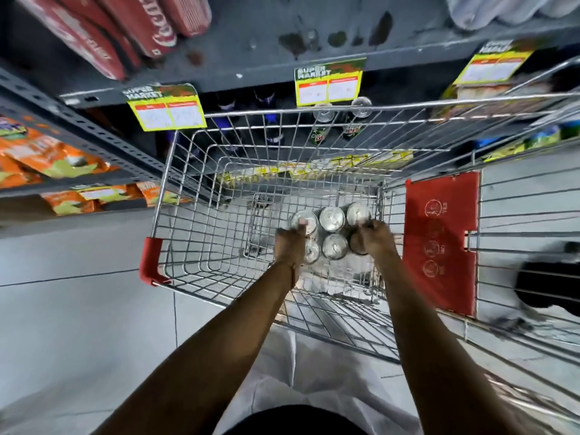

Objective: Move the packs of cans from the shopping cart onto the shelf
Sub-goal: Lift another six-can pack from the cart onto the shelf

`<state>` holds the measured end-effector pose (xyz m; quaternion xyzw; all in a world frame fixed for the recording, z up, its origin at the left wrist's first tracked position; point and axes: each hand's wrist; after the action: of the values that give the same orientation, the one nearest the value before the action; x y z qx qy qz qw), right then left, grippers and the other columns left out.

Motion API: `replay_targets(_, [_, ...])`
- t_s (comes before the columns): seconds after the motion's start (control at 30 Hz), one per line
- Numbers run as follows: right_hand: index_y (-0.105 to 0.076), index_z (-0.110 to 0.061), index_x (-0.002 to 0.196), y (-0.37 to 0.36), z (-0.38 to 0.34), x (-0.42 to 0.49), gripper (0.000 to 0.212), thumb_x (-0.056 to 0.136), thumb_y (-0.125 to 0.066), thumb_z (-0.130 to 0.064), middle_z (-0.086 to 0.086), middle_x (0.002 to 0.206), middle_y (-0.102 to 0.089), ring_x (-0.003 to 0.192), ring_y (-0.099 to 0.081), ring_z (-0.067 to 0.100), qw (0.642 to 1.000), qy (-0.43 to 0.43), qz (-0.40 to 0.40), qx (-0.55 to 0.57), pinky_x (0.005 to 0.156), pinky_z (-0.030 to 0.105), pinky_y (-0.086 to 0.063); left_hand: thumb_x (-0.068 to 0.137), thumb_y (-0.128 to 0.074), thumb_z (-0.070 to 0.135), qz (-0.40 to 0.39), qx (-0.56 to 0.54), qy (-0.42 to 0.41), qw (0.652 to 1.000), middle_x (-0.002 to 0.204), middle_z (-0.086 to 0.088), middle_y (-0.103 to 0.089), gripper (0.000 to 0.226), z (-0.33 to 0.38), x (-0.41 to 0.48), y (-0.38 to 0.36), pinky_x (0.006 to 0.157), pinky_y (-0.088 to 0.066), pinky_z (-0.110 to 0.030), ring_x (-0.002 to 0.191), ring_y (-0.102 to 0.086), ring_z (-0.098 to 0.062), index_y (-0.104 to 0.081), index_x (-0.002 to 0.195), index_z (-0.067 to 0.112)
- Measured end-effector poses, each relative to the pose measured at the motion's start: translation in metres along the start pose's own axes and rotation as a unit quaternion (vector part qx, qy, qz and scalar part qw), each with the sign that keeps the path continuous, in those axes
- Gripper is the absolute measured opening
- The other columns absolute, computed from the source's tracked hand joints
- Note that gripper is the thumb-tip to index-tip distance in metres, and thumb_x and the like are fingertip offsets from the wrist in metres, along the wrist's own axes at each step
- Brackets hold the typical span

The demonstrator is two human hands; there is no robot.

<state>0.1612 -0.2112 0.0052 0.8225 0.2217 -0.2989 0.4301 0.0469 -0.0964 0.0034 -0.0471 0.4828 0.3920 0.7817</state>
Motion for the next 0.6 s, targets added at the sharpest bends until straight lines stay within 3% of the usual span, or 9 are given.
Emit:
replay_targets(0.07, [-0.064,0.001,0.103,0.01,-0.021,-0.018,0.029,0.093,-0.051,-0.023,0.026,0.11,-0.066,0.103,-0.062,0.036,0.999,0.035,0.019,0.024,0.083,0.038,-0.049,0.092,-0.053,0.044,-0.006,-0.019,-0.035,0.999,0.106,-0.03,-0.063,0.056,0.016,-0.013,0.012,0.073,-0.048,-0.036,0.085,-0.061,-0.031,-0.047,0.114,-0.007])
replay_targets(0.13, [-0.063,-0.003,0.09,0.022,-0.042,-0.037,0.021,0.092,-0.051,-0.021,0.024,0.103,-0.065,0.098,-0.062,0.034,0.995,0.078,0.038,0.044,0.086,0.053,-0.049,0.093,-0.05,0.043,0.014,0.018,-0.097,0.995,0.116,-0.031,-0.058,0.051,0.035,-0.029,0.026,0.074,-0.05,-0.036,0.103,-0.059,-0.042,-0.044,0.113,-0.004])
replay_targets(0.2, [-0.062,0.005,0.095,0.039,-0.064,-0.057,0.033,0.094,-0.049,-0.026,0.03,0.103,-0.066,0.098,-0.063,0.041,0.988,0.137,0.077,0.005,0.082,0.046,-0.048,0.095,-0.045,0.045,0.06,0.071,-0.184,0.978,0.121,-0.023,-0.054,0.051,0.055,-0.048,0.042,0.08,-0.044,-0.026,0.116,-0.052,-0.039,-0.044,0.122,0.001])
replay_targets(0.27, [-0.061,0.008,0.097,0.058,-0.086,-0.078,0.041,0.096,-0.045,-0.029,0.033,0.101,-0.066,0.095,-0.063,0.043,0.974,0.193,0.116,-0.03,0.073,0.038,-0.043,0.095,-0.042,0.048,0.091,0.07,-0.244,0.963,0.136,-0.014,-0.047,0.06,0.082,-0.07,0.055,0.102,-0.042,-0.037,0.125,-0.047,-0.033,-0.037,0.138,0.006])
replay_targets(0.33, [-0.06,0.008,0.093,0.079,-0.109,-0.097,0.041,0.096,-0.046,-0.03,0.033,0.098,-0.066,0.093,-0.062,0.043,0.959,0.233,0.157,-0.045,0.065,0.035,-0.032,0.094,-0.045,0.046,0.124,0.041,-0.316,0.94,0.115,-0.005,-0.056,0.036,0.114,-0.09,0.068,0.1,-0.042,-0.039,0.106,-0.055,-0.02,-0.051,0.113,0.016])
replay_targets(0.4, [-0.06,0.009,0.094,0.1,-0.135,-0.11,0.045,0.096,-0.046,-0.034,0.035,0.101,-0.064,0.097,-0.059,0.045,0.943,0.259,0.2,-0.059,0.069,0.039,-0.033,0.094,-0.049,0.043,0.161,0.03,-0.382,0.91,0.087,-0.005,-0.055,0.032,0.151,-0.106,0.08,0.084,-0.039,-0.038,0.082,-0.052,-0.02,-0.044,0.081,0.014])
replay_targets(0.47, [-0.061,0.008,0.097,0.119,-0.161,-0.118,0.05,0.095,-0.044,-0.038,0.035,0.106,-0.063,0.101,-0.057,0.047,0.93,0.279,0.23,-0.065,0.078,0.043,-0.039,0.093,-0.049,0.044,0.177,0.038,-0.421,0.889,0.085,-0.018,-0.056,0.038,0.187,-0.117,0.09,0.076,-0.039,-0.04,0.084,-0.052,-0.032,-0.04,0.078,0.01])
replay_targets(0.53, [-0.063,0.007,0.094,0.135,-0.187,-0.119,0.054,0.094,-0.043,-0.043,0.035,0.104,-0.063,0.099,-0.057,0.048,0.919,0.292,0.259,-0.056,0.078,0.044,-0.042,0.093,-0.047,0.047,0.181,0.051,-0.443,0.876,0.08,-0.014,-0.056,0.04,0.221,-0.123,0.098,0.071,-0.04,-0.039,0.083,-0.054,-0.031,-0.035,0.075,0.012])
replay_targets(0.6, [-0.063,0.006,0.092,0.147,-0.213,-0.115,0.056,0.094,-0.042,-0.046,0.035,0.103,-0.063,0.098,-0.057,0.048,0.909,0.301,0.283,-0.047,0.078,0.045,-0.044,0.093,-0.045,0.049,0.19,0.064,-0.448,0.872,0.091,-0.019,-0.062,0.042,0.254,-0.12,0.103,0.07,-0.037,-0.036,0.09,-0.058,-0.035,-0.034,0.079,0.011])
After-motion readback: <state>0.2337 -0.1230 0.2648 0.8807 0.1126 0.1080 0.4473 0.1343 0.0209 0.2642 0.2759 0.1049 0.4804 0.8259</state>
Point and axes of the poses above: each hand's wrist, its own x-axis towards the middle knuckle, its own y-axis out of the back of the hand, z = x × y
